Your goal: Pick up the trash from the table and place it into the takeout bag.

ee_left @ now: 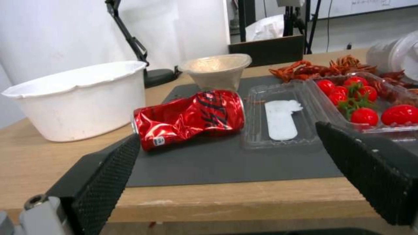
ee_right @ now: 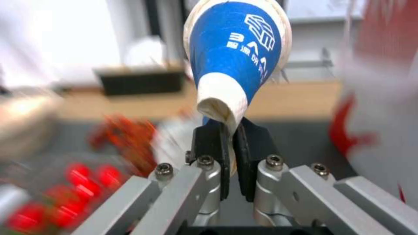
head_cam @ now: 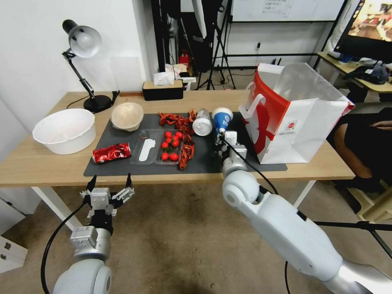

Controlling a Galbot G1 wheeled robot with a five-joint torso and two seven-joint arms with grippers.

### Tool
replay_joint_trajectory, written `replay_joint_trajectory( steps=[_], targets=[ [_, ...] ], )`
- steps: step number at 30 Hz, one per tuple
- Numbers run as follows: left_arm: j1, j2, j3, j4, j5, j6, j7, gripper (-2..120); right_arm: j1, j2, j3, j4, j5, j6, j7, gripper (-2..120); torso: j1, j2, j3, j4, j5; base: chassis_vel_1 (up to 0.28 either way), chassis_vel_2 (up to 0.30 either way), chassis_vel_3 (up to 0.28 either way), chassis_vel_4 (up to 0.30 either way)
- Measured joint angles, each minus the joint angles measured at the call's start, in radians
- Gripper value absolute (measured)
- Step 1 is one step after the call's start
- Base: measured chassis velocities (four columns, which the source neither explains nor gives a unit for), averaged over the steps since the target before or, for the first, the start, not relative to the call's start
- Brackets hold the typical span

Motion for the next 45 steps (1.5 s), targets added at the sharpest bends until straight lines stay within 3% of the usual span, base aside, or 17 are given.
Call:
replay_joint_trajectory(
  steps=[3,16,21,25,27,28,29,32,34,40,42,44,45],
  targets=[
    [0.000,-0.001,0.001,0.000,0.001,0.000,0.000,100,-0.003,-0.029,0.025,0.060,0.005,0.030,-0.064,3,0.000,0.000,0.000,0.0000,0.0001,0.000,0.000,0.000,0.000],
    [0.000,-0.003,0.003,0.000,0.004,0.000,0.000,100,0.010,-0.076,0.079,0.138,0.022,0.082,-0.160,3,0.000,0.000,0.000,0.0001,0.0000,0.000,0.000,0.000,0.000],
    [0.000,-0.006,0.006,0.000,0.011,0.000,0.000,100,0.060,-0.138,0.184,0.211,0.074,0.099,-0.206,3,0.000,0.000,0.000,0.0001,-0.0001,0.000,0.000,0.000,0.000],
    [0.000,-0.010,0.011,0.000,0.016,0.000,0.001,100,0.112,-0.192,0.266,0.239,0.119,0.052,-0.160,3,0.000,0.000,0.000,0.0001,-0.0001,0.000,0.000,0.000,0.000],
    [0.001,-0.014,0.016,0.000,0.020,0.000,0.001,100,0.155,-0.233,0.315,0.240,0.183,-0.046,-0.018,3,0.000,0.000,0.000,-0.0002,-0.0001,0.000,0.000,0.000,0.000],
    [0.001,-0.014,0.016,0.000,0.020,0.000,0.001,100,0.155,-0.233,0.315,0.240,0.183,-0.046,-0.018,3,0.000,0.000,0.000,-0.0002,-0.0001,0.000,0.000,0.000,0.000],
    [0.001,-0.016,0.018,0.000,0.022,-0.001,0.002,100,0.177,-0.252,0.335,0.217,0.215,-0.089,0.058,6,0.000,0.000,0.000,0.0001,-0.0001,0.000,0.000,0.000,0.000],
    [0.001,-0.018,0.020,0.000,0.023,-0.003,0.002,100,0.186,-0.265,0.351,0.181,0.222,-0.125,0.110,14,0.000,0.000,0.000,0.0000,0.0001,0.000,0.000,0.000,0.000],
    [0.006,-0.018,0.021,0.000,0.024,-0.012,0.002,100,0.189,-0.263,0.359,0.124,0.262,-0.204,0.193,25,0.000,0.000,0.000,0.0000,0.0003,0.000,0.000,0.000,0.000],
    [0.013,-0.018,0.016,-0.001,0.024,-0.020,0.002,100,0.190,-0.238,0.353,0.101,0.290,-0.233,0.222,43,0.000,0.000,0.000,0.0002,-0.0002,0.000,0.000,0.000,0.000],
    [0.015,-0.017,0.011,-0.003,0.027,-0.023,0.002,100,0.192,-0.230,0.350,0.097,0.292,-0.236,0.223,55,0.000,0.000,0.000,0.0001,-0.0002,0.000,0.000,0.000,0.000],
    [0.015,-0.017,0.011,-0.003,0.027,-0.023,0.002,100,0.192,-0.229,0.350,0.097,0.292,-0.236,0.223,57,0.000,0.000,0.000,0.0001,-0.0002,0.000,0.000,0.000,0.000],
    [0.015,-0.016,0.011,-0.003,0.027,-0.024,0.002,100,0.192,-0.227,0.351,0.097,0.292,-0.237,0.223,65,0.000,0.000,0.000,0.0001,-0.0002,0.000,0.000,0.000,0.000]
  ],
)
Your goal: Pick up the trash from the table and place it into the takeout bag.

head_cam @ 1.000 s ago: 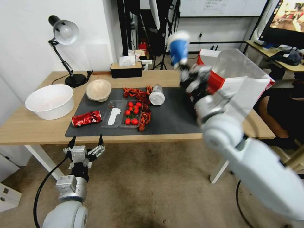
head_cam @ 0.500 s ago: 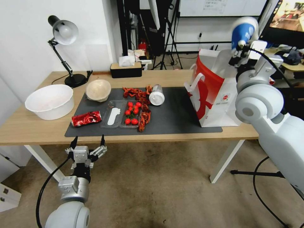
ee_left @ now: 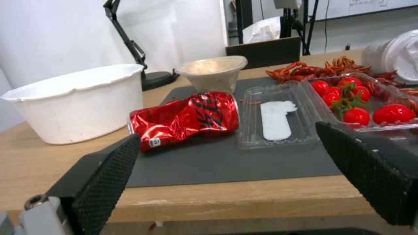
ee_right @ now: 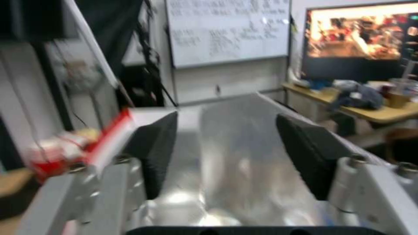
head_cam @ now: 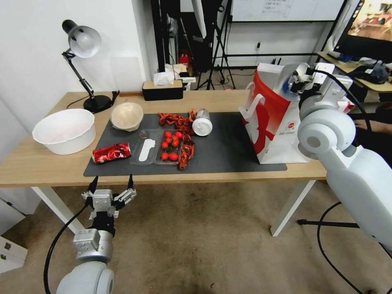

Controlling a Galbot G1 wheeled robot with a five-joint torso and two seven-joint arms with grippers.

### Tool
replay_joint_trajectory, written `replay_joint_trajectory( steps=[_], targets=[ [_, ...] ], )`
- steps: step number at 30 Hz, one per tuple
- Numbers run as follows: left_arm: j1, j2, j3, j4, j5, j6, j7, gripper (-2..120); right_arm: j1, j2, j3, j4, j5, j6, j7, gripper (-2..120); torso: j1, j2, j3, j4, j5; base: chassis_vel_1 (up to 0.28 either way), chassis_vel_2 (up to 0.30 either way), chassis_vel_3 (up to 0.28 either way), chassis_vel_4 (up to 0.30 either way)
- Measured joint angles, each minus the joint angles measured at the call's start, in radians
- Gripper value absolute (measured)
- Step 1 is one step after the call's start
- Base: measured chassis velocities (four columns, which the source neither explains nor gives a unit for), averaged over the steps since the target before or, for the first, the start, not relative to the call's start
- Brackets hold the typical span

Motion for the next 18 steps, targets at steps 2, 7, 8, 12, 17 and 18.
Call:
replay_joint_trajectory(
  steps=[2,7,8,12,17,18],
  targets=[
    [-0.001,0.000,0.000,0.000,0.000,0.000,0.000,100,0.003,0.000,0.002,0.004,0.000,0.032,-0.021,72,0.000,0.000,0.000,-0.0003,0.0003,0.000,0.000,0.000,0.000],
    [-0.004,0.001,0.002,0.002,0.000,0.000,0.000,100,0.019,-0.012,0.009,0.042,0.020,0.201,-0.175,91,0.000,0.000,0.000,0.0002,0.0000,0.000,0.000,0.000,0.000],
    [-0.004,0.002,0.003,0.003,0.000,0.000,0.000,100,0.019,-0.016,0.012,0.054,0.026,0.232,-0.212,92,0.000,0.000,0.000,0.0001,-0.0001,0.000,0.000,0.000,0.000],
    [-0.005,0.003,0.003,0.006,0.000,0.000,0.000,100,-0.028,-0.048,0.024,0.120,0.030,0.367,-0.403,100,0.000,0.000,0.000,0.0000,-0.0001,0.000,0.000,0.000,0.000],
    [-0.005,0.007,0.002,0.007,-0.001,0.000,-0.001,100,-0.248,-0.111,0.051,0.243,-0.035,0.507,-0.659,100,0.000,0.000,0.000,0.0000,0.0002,0.000,0.000,0.000,0.000],
    [-0.005,0.007,0.002,0.007,-0.001,0.000,-0.001,100,-0.248,-0.111,0.051,0.243,-0.035,0.507,-0.659,100,0.000,0.000,0.000,0.0000,0.0002,0.000,0.000,0.000,0.000]
  ],
)
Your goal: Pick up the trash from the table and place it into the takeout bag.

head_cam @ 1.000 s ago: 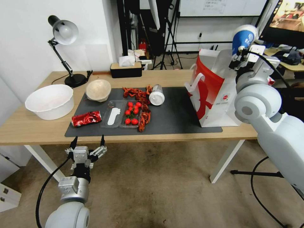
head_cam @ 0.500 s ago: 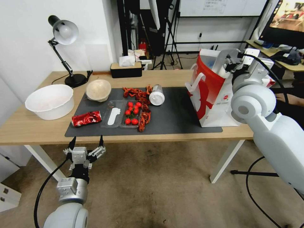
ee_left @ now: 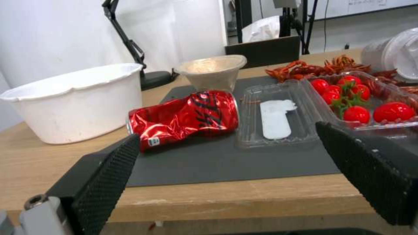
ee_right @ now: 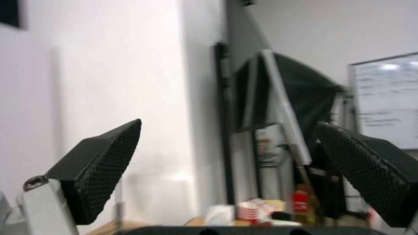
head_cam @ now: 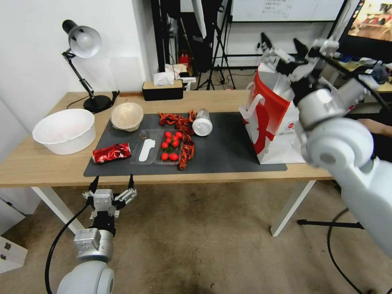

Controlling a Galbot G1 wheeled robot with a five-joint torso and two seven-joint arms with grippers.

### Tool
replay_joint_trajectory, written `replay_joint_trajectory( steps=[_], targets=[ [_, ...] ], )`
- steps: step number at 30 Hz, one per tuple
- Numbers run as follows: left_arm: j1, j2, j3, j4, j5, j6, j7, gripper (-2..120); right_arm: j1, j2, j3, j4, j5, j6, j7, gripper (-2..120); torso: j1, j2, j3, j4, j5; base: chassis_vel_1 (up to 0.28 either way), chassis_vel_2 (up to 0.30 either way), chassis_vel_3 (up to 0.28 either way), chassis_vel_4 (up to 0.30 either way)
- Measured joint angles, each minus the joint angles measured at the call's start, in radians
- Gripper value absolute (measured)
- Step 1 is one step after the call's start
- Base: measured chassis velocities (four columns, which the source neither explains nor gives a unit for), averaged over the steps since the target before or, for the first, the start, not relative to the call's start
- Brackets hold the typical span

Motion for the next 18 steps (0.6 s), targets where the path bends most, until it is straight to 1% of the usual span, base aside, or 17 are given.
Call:
replay_joint_trajectory(
  steps=[2,3,4,5,6,8,9,10,12,13,18],
  targets=[
    [0.000,0.000,-0.001,0.002,-0.001,-0.001,0.000,100,-0.143,-0.010,0.007,0.060,-0.120,0.049,-0.064,100,0.000,0.000,0.000,-0.0003,0.0000,0.000,0.000,0.000,0.000],
    [0.000,-0.001,-0.001,0.003,-0.001,-0.003,-0.001,100,-0.226,-0.004,0.008,0.083,-0.205,0.079,-0.097,100,0.000,0.000,0.000,0.0000,-0.0001,0.000,0.000,0.000,0.000],
    [0.000,-0.001,-0.001,0.003,-0.001,-0.003,-0.001,100,-0.226,-0.004,0.008,0.083,-0.205,0.079,-0.097,100,0.000,0.000,0.000,0.0000,-0.0001,0.000,0.000,0.000,0.000],
    [0.000,-0.001,0.000,0.003,-0.001,-0.003,-0.001,100,-0.307,0.009,0.014,0.104,-0.283,0.097,-0.121,100,0.000,0.000,0.000,0.0000,-0.0001,0.000,0.000,0.000,0.000],
    [0.000,-0.001,0.000,0.003,-0.001,-0.003,-0.001,100,-0.307,0.009,0.014,0.104,-0.283,0.097,-0.121,100,0.000,0.000,0.000,0.0000,-0.0001,0.000,0.000,0.000,0.000],
    [0.001,-0.001,0.000,0.002,-0.001,-0.003,-0.001,100,-0.395,0.024,0.021,0.121,-0.360,0.109,-0.135,100,0.000,0.000,0.000,0.0000,-0.0002,0.000,0.000,0.000,0.000],
    [0.002,0.000,0.000,0.001,-0.001,-0.003,-0.001,100,-0.470,0.039,0.024,0.123,-0.442,0.128,-0.141,100,0.000,0.000,0.000,-0.0002,-0.0001,0.000,0.000,0.000,0.000],
    [0.002,0.000,0.000,0.001,-0.001,-0.003,-0.001,100,-0.470,0.039,0.024,0.123,-0.442,0.128,-0.141,100,0.000,0.000,0.000,-0.0002,-0.0001,0.000,0.000,0.000,0.000],
    [0.003,0.001,0.000,0.000,-0.002,-0.003,-0.001,100,-0.549,0.061,0.027,0.114,-0.542,0.152,-0.138,100,0.000,0.000,0.000,0.0000,-0.0002,0.000,0.000,0.000,0.000],
    [0.004,0.003,-0.001,-0.001,-0.002,-0.003,-0.001,100,-0.602,0.077,0.025,0.109,-0.599,0.161,-0.120,100,0.000,0.000,0.000,0.0001,-0.0001,0.000,0.000,0.000,0.000],
    [0.004,0.003,-0.001,-0.001,-0.002,-0.003,-0.001,100,-0.633,0.088,0.022,0.106,-0.631,0.164,-0.103,100,0.000,0.000,0.000,0.0001,-0.0003,0.000,0.000,0.000,0.000]
  ],
)
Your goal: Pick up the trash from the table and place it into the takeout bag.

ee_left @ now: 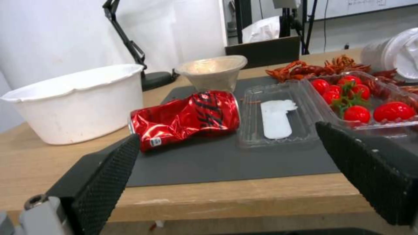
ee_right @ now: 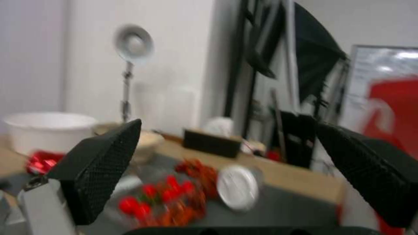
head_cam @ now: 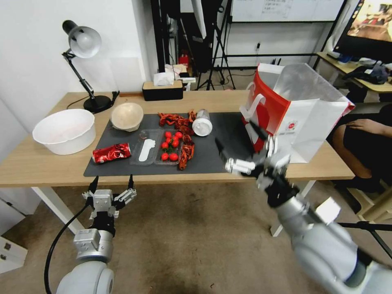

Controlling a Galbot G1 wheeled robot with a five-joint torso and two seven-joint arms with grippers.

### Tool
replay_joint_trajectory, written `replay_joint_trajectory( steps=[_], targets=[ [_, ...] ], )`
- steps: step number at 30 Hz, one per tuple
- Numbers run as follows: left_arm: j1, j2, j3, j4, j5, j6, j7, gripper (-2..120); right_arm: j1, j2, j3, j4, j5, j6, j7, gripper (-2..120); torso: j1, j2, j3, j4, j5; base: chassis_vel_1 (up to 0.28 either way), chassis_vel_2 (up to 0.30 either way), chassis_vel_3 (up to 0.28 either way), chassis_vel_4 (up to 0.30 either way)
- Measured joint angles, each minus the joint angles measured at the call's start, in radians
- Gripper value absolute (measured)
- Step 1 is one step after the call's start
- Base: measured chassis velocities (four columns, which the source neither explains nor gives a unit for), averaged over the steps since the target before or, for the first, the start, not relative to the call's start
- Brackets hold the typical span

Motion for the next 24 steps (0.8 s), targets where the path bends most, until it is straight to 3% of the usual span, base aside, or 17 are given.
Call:
replay_joint_trajectory(
  steps=[4,11,20,24],
  targets=[
    [0.002,0.003,-0.002,-0.001,-0.002,0.000,0.000,100,-0.109,0.050,-0.015,-0.022,-0.115,0.014,0.072,100,0.000,0.000,0.000,-0.0001,0.0002,0.000,0.000,0.000,0.000],
    [0.002,0.008,-0.003,-0.001,-0.003,0.000,-0.001,100,-0.204,0.116,-0.030,-0.062,-0.203,0.038,0.176,100,0.000,0.000,0.000,0.0000,0.0003,0.000,0.000,0.000,0.000],
    [-0.001,0.010,0.000,0.008,-0.004,0.000,-0.001,100,-0.315,0.198,-0.056,-0.147,-0.226,0.042,0.337,100,0.000,0.000,0.000,-0.0001,0.0000,0.000,0.000,0.000,0.000],
    [-0.003,0.011,0.001,0.012,-0.005,-0.001,-0.001,100,-0.325,0.210,-0.062,-0.177,-0.209,0.045,0.350,100,0.000,0.000,0.000,-0.0001,0.0001,0.000,0.000,0.000,0.000]
  ],
)
